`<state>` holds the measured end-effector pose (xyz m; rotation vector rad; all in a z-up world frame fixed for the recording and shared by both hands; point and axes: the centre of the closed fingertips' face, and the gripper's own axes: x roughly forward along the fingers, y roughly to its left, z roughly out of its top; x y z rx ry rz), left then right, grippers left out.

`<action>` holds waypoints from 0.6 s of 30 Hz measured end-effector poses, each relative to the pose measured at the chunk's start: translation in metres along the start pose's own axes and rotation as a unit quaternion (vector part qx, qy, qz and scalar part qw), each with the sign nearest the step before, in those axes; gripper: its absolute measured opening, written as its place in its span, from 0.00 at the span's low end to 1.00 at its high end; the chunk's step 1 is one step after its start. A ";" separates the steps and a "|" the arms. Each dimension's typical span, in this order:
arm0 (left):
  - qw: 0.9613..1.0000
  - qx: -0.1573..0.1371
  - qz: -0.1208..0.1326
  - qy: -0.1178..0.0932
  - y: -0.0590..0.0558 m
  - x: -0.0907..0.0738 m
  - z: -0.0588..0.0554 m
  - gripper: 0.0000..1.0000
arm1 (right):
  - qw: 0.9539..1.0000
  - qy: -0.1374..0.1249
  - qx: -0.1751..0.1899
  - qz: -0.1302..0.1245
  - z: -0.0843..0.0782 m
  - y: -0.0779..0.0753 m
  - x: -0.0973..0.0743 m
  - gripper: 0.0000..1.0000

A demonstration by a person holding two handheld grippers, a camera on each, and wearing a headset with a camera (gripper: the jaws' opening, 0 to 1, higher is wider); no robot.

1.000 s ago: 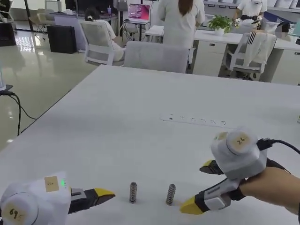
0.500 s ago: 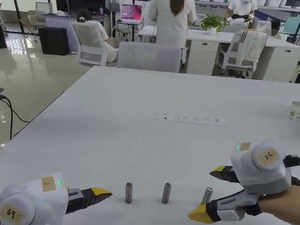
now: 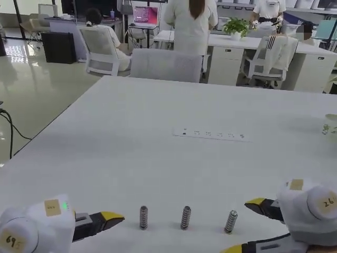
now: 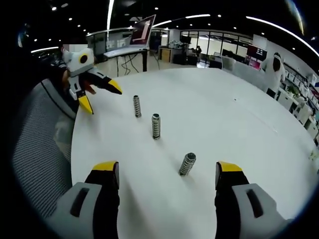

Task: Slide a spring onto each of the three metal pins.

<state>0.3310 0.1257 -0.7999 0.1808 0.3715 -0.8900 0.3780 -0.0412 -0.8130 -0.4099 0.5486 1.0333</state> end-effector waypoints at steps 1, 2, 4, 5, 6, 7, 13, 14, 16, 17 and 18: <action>1.000 0.000 0.001 0.000 0.000 0.000 0.000 0.51 | 1.000 -0.010 0.000 -0.001 0.001 0.001 -0.002 0.79; 1.000 -0.001 0.001 0.000 0.000 0.000 0.000 0.51 | 1.000 -0.014 0.000 -0.001 0.001 0.002 -0.003 0.79; 1.000 -0.002 0.001 -0.001 0.000 0.000 -0.001 0.51 | 1.000 -0.021 -0.001 -0.003 -0.001 0.003 -0.004 0.79; 1.000 -0.003 0.001 -0.001 0.000 0.000 0.000 0.51 | 1.000 -0.025 -0.001 -0.004 -0.002 0.003 -0.005 0.79; 1.000 -0.003 0.002 -0.001 0.001 0.000 0.000 0.51 | 1.000 -0.025 -0.001 -0.005 -0.002 0.004 -0.005 0.79; 1.000 -0.004 0.003 -0.001 0.001 0.000 0.000 0.51 | 1.000 -0.026 0.000 -0.006 -0.003 0.005 -0.005 0.79; 1.000 -0.009 0.009 -0.001 0.002 0.001 -0.004 0.52 | 1.000 -0.026 0.011 -0.007 -0.009 0.007 -0.004 0.79; 1.000 -0.011 0.009 -0.002 0.001 0.001 -0.004 0.52 | 1.000 -0.025 0.012 -0.008 -0.009 0.007 -0.004 0.79; 1.000 -0.013 0.011 -0.002 0.001 0.001 -0.005 0.52 | 0.999 -0.029 0.016 -0.007 -0.008 0.007 -0.004 0.79; 1.000 -0.014 0.011 -0.002 0.001 0.001 -0.005 0.52 | 0.999 -0.029 0.016 -0.008 -0.008 0.007 -0.004 0.79; 1.000 -0.014 0.011 -0.002 0.000 0.001 -0.006 0.52 | 0.999 -0.028 0.016 -0.009 -0.007 0.007 -0.004 0.79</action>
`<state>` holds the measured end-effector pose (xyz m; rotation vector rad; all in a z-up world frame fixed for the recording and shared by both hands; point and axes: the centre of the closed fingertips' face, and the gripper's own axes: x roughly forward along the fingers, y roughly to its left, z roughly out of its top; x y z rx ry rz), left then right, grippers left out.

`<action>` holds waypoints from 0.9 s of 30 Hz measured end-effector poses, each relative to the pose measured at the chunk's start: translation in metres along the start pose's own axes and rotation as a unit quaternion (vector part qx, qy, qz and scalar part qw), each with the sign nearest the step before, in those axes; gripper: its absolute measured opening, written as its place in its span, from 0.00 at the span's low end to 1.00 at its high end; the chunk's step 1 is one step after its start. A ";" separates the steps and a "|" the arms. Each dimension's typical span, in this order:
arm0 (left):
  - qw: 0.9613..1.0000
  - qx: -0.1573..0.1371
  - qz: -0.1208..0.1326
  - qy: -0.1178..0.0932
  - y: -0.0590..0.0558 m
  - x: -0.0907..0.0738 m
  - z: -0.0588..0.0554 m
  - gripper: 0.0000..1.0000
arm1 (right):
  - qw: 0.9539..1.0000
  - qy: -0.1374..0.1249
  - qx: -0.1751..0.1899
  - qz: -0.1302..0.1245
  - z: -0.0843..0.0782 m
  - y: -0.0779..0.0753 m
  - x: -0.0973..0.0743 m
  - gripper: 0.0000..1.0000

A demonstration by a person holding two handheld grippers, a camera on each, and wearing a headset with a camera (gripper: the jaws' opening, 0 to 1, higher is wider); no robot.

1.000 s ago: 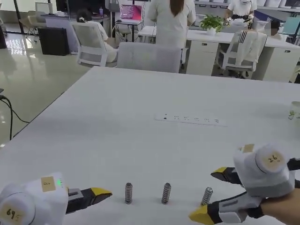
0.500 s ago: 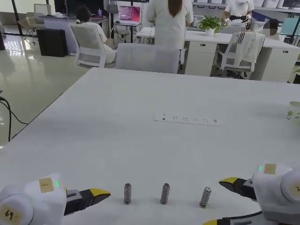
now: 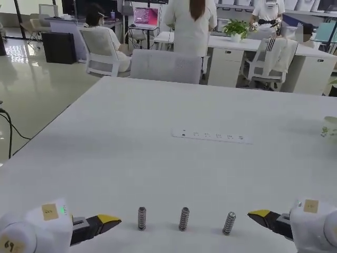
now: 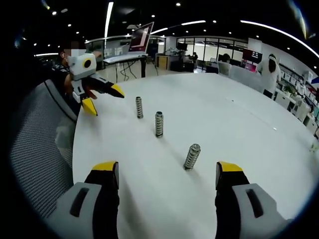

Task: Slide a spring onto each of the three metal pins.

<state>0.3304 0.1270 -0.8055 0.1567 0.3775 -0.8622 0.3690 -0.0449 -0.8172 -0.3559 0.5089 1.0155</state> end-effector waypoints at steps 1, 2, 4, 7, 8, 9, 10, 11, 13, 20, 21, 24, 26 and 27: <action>1.000 -0.001 0.001 0.000 0.000 0.000 0.000 0.53 | 1.000 -0.001 -0.001 0.000 0.000 0.000 0.000 0.79; 1.000 -0.002 0.002 0.000 0.000 -0.001 -0.001 0.53 | 1.000 -0.003 0.000 0.001 0.001 0.001 0.000 0.80; 1.000 -0.006 0.009 -0.002 0.003 -0.001 -0.001 0.54 | 1.000 -0.005 0.001 0.001 0.002 0.001 0.001 0.80; 1.000 -0.014 0.014 -0.006 0.006 -0.003 -0.002 0.55 | 1.000 -0.003 -0.003 0.000 0.002 0.001 0.002 0.80; 1.000 -0.015 0.016 -0.006 0.007 -0.003 -0.003 0.55 | 1.000 -0.003 -0.002 0.000 0.002 0.001 0.002 0.80; 1.000 -0.016 0.017 -0.006 0.008 -0.003 -0.004 0.55 | 1.000 -0.005 -0.001 0.000 0.002 0.001 0.002 0.81; 1.000 -0.018 0.019 -0.005 0.008 -0.003 -0.004 0.55 | 1.000 -0.007 -0.001 -0.001 0.003 0.001 0.002 0.81; 1.000 -0.018 0.020 -0.005 0.008 -0.003 -0.005 0.55 | 1.000 -0.007 -0.001 -0.002 0.003 0.000 0.002 0.81; 1.000 -0.021 0.022 -0.005 0.009 -0.003 -0.005 0.56 | 1.000 -0.007 -0.001 -0.001 0.002 0.000 0.002 0.81; 0.999 -0.025 0.027 -0.004 0.011 -0.003 -0.007 0.58 | 1.000 -0.006 0.001 0.000 0.000 0.000 0.003 0.81; 0.999 -0.026 0.028 -0.003 0.011 -0.003 -0.007 0.58 | 1.000 -0.005 -0.001 -0.002 0.000 0.000 0.003 0.81; 0.999 -0.028 0.029 -0.001 0.012 -0.002 -0.008 0.58 | 1.000 -0.007 0.000 -0.002 0.000 -0.001 0.003 0.81; 0.999 -0.029 0.029 -0.001 0.012 -0.002 -0.008 0.59 | 1.000 -0.005 0.000 -0.003 -0.001 -0.001 0.003 0.81; 0.999 -0.028 0.030 -0.002 0.012 -0.002 -0.008 0.59 | 1.000 -0.005 0.000 -0.002 -0.001 -0.001 0.003 0.81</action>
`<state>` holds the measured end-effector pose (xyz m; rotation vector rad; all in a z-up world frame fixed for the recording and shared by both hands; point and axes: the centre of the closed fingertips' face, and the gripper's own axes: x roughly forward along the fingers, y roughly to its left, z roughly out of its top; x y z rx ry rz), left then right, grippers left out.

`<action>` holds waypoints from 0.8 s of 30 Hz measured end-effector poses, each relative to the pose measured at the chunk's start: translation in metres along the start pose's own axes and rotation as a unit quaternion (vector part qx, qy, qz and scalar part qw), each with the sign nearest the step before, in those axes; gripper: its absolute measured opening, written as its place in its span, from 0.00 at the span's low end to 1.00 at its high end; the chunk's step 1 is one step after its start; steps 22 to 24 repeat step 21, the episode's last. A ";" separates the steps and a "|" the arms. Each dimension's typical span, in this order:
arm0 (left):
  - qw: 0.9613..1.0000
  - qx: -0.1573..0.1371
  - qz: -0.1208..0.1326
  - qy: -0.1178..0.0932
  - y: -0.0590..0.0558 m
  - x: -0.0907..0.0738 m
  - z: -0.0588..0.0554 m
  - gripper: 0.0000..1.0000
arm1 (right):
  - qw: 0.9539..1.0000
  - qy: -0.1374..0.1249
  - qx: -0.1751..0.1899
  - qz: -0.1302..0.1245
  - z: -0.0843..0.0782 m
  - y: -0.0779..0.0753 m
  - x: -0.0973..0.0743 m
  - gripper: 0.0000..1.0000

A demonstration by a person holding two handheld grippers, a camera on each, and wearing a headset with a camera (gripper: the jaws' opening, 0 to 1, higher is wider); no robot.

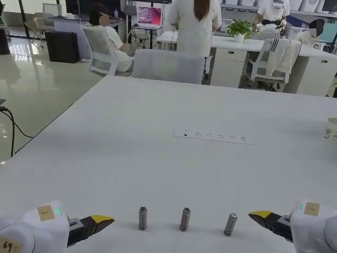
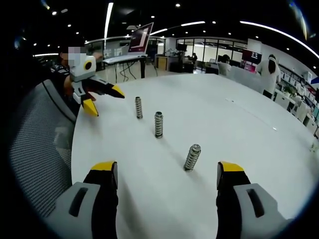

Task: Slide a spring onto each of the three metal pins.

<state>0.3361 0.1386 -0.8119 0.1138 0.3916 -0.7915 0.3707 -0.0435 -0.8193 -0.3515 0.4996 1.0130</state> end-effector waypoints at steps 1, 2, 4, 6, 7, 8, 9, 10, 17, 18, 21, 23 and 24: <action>1.000 0.000 0.001 0.000 0.000 0.000 0.000 0.59 | 1.000 -0.001 0.000 0.000 0.000 0.000 0.000 0.82; 1.000 -0.002 0.002 -0.001 0.001 -0.001 0.000 0.59 | 1.000 -0.002 -0.001 0.001 0.001 0.001 0.000 0.82; 1.000 -0.002 0.003 -0.002 0.001 -0.001 0.000 0.59 | 1.000 -0.002 -0.003 0.002 0.002 0.001 0.001 0.82; 1.000 -0.003 0.003 -0.001 0.001 -0.001 0.000 0.59 | 1.000 -0.001 -0.003 0.001 0.002 0.001 0.001 0.82; 1.000 -0.003 0.004 -0.001 0.001 -0.001 0.000 0.59 | 1.000 -0.001 -0.004 0.001 0.003 0.001 0.001 0.82; 1.000 -0.003 0.004 -0.001 0.001 -0.001 0.000 0.59 | 1.000 -0.002 -0.004 0.001 0.003 0.001 0.001 0.82; 1.000 -0.003 0.004 -0.001 0.001 -0.001 0.001 0.59 | 1.000 -0.003 -0.003 0.001 0.003 0.001 0.001 0.82; 1.000 -0.002 0.004 -0.002 0.001 -0.001 0.001 0.59 | 1.000 -0.003 -0.003 0.001 0.003 0.001 0.001 0.82; 1.000 -0.001 0.003 -0.001 0.001 -0.001 0.001 0.59 | 1.000 -0.001 -0.002 0.000 0.002 0.001 0.001 0.82; 1.000 -0.001 0.003 -0.001 0.001 -0.001 0.001 0.59 | 1.000 -0.001 -0.002 0.000 0.003 0.001 0.001 0.82; 1.000 0.000 0.003 -0.001 0.001 -0.001 0.001 0.59 | 1.000 0.000 -0.003 -0.001 0.002 0.000 0.001 0.82; 1.000 0.000 0.003 -0.001 0.001 -0.001 0.001 0.59 | 1.000 0.000 -0.003 -0.001 0.002 0.000 0.001 0.82; 1.000 0.000 0.003 -0.001 0.001 -0.001 0.001 0.59 | 1.000 0.000 -0.003 -0.001 0.002 0.000 0.001 0.82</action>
